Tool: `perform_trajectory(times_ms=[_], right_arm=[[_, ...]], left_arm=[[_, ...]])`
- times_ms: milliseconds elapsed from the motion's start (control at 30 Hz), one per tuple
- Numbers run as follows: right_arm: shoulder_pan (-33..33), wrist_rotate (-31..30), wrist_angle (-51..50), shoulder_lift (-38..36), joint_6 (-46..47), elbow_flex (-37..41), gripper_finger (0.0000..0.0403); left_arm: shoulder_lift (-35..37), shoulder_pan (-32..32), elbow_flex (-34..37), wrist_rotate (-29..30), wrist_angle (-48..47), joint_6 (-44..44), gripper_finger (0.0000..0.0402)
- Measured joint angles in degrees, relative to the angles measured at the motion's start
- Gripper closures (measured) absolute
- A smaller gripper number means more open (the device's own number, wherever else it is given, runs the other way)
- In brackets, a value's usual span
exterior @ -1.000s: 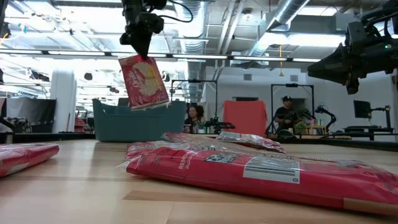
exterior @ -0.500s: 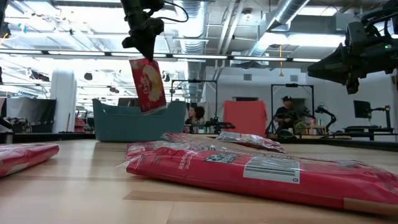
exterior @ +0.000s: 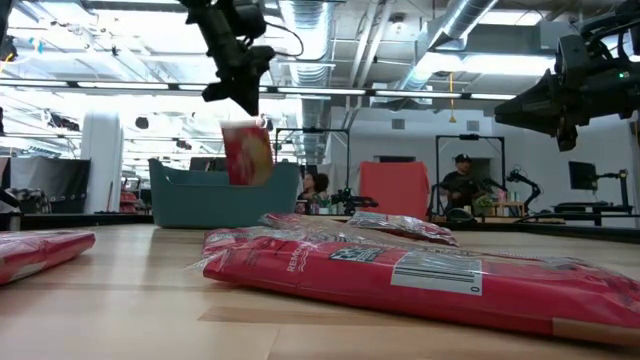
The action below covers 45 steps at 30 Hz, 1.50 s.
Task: Sort popcorn bags into baskets
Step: Put the red popcorn bag into the blue bin
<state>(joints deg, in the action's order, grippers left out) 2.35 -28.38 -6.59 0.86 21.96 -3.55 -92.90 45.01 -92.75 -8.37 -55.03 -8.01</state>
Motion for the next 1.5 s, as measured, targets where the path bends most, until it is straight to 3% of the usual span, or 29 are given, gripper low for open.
perform_trajectory(times_ms=[367, 467, 600, 767, 933, 1100, 1200, 1400, 1500], right_arm=[[0.00, 0.00, -0.02, 0.00, -0.15, 0.00, 0.0295], [0.00, 0.01, -0.01, 0.00, -0.14, 0.00, 0.0295], [0.00, 0.00, -0.02, 0.00, -0.13, 0.00, 0.0295], [0.00, 0.00, -0.01, -0.01, -0.12, 0.00, 0.0295], [0.00, 0.00, -0.02, 0.00, -0.09, 0.00, 0.0295], [0.00, 0.00, -0.02, -0.01, 0.04, 0.01, 0.0295], [0.00, 0.01, -0.02, -0.01, 0.03, 0.00, 0.0295], [0.00, 0.01, -0.02, 0.00, 0.02, 0.00, 0.0295], [0.00, 0.01, -0.02, 0.00, 0.02, 0.02, 0.0295]], left_arm=[[0.02, 1.73, 3.74, -1.68, 8.56, -1.20, 0.0401], [0.02, 1.81, 3.61, -2.01, 6.41, 7.81, 0.0401], [0.02, 0.22, 3.61, 1.87, -0.79, 22.85, 0.0391], [0.04, -3.58, 3.93, 9.26, -5.21, 31.56, 0.0327], [0.04, -5.03, 7.27, 9.83, -1.78, 24.64, 0.0233], [0.04, -3.71, 14.74, 15.70, -0.19, 6.77, 0.0167], [0.04, -1.93, 19.78, 13.58, 1.21, 1.83, 0.0150], [0.02, 0.33, 27.03, 1.66, 8.48, -4.78, 0.0143], [0.02, 0.52, 27.88, 0.67, 10.70, -5.70, 0.0143]])
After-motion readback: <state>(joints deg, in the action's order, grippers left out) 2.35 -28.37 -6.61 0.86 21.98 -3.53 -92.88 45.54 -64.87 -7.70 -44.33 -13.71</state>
